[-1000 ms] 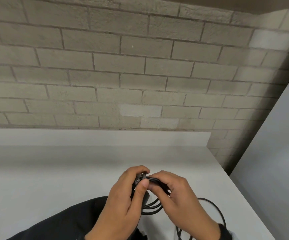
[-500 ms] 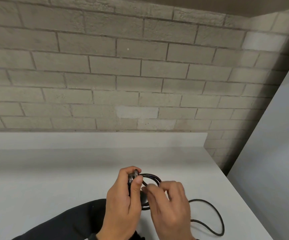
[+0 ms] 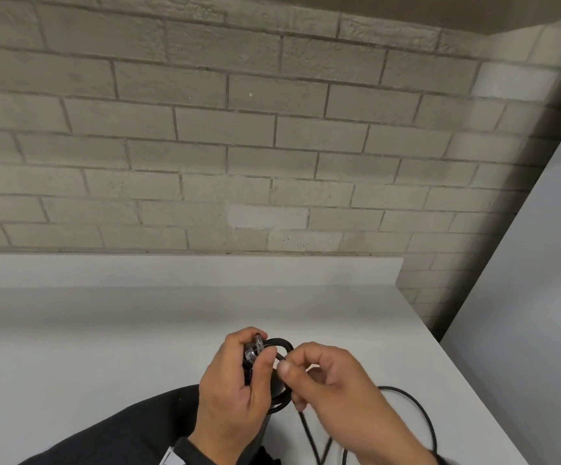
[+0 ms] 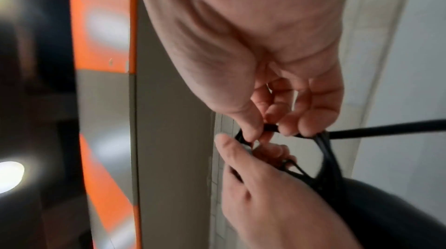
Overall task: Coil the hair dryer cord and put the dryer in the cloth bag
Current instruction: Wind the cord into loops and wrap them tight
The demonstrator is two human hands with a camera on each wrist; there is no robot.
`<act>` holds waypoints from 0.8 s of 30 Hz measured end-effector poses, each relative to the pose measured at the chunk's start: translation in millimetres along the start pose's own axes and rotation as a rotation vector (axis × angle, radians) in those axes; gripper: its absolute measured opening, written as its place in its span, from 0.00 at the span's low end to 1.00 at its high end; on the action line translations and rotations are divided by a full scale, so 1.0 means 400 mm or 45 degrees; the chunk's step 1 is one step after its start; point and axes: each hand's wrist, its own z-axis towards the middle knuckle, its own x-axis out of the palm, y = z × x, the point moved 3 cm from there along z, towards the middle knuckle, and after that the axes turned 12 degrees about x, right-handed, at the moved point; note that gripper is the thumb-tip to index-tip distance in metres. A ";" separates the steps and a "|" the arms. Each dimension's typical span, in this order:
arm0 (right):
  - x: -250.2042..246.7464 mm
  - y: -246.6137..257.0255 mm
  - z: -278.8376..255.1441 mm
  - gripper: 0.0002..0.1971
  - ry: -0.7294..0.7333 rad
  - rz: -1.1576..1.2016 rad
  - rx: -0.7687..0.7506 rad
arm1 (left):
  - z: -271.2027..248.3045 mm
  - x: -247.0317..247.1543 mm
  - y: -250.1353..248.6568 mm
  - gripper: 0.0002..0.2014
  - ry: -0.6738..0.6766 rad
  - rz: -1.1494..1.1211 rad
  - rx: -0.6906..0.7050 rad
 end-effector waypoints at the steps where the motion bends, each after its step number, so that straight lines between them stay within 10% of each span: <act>1: -0.006 0.005 -0.003 0.10 0.103 0.085 0.066 | -0.002 -0.002 0.002 0.17 0.000 0.000 0.015; 6: -0.037 0.017 -0.004 0.13 0.471 0.475 0.216 | -0.002 0.006 0.000 0.16 0.007 -0.025 0.130; 16: -0.009 0.002 -0.009 0.15 -0.019 0.051 -0.141 | 0.008 0.012 0.010 0.18 0.028 0.004 0.044; 24: -0.026 -0.020 -0.013 0.17 0.447 0.940 0.297 | 0.002 0.019 0.004 0.16 0.052 0.032 0.134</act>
